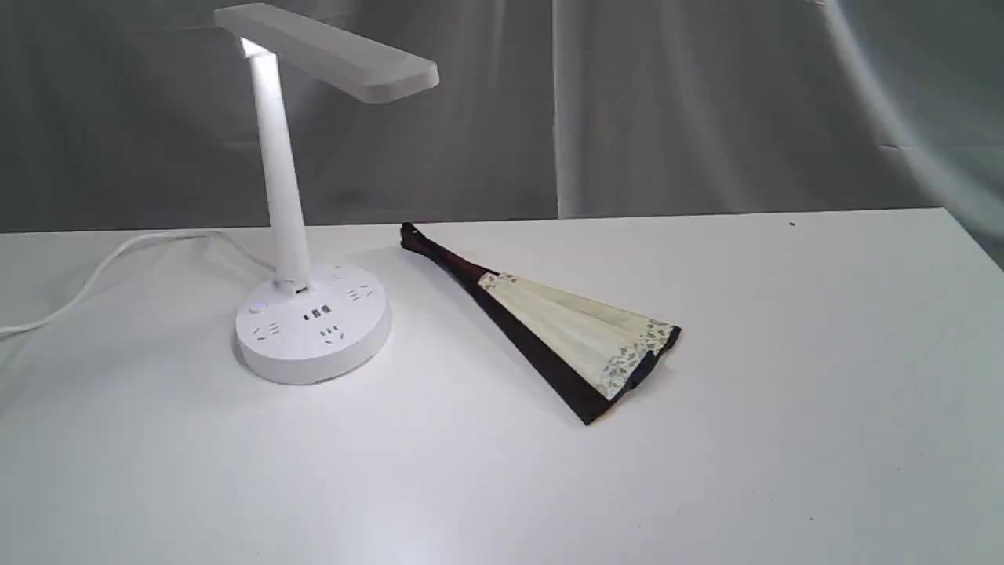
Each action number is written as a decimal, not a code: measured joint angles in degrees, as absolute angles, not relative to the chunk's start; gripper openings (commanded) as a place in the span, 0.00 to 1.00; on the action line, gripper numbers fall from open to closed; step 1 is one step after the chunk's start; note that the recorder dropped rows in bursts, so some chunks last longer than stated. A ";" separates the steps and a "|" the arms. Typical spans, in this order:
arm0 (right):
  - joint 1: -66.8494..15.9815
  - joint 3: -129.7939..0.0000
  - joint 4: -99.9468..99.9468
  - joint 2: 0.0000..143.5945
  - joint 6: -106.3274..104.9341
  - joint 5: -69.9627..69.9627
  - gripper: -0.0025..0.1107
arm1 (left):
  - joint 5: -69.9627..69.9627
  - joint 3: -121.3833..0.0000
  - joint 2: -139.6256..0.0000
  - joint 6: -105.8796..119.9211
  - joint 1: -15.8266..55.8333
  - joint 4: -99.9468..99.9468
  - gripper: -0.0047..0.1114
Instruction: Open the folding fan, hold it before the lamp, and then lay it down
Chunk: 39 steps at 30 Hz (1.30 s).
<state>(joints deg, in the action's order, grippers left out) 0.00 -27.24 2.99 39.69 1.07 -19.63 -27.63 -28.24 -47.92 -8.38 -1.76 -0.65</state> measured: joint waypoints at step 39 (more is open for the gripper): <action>-7.84 -61.93 30.38 93.67 -31.94 -34.83 0.42 | -36.33 -46.10 -82.44 7.54 2.58 -12.08 0.04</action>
<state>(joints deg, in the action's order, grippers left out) -7.84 -61.93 30.37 93.67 -31.94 -34.83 -36.32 -46.10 -82.44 7.54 2.58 -12.08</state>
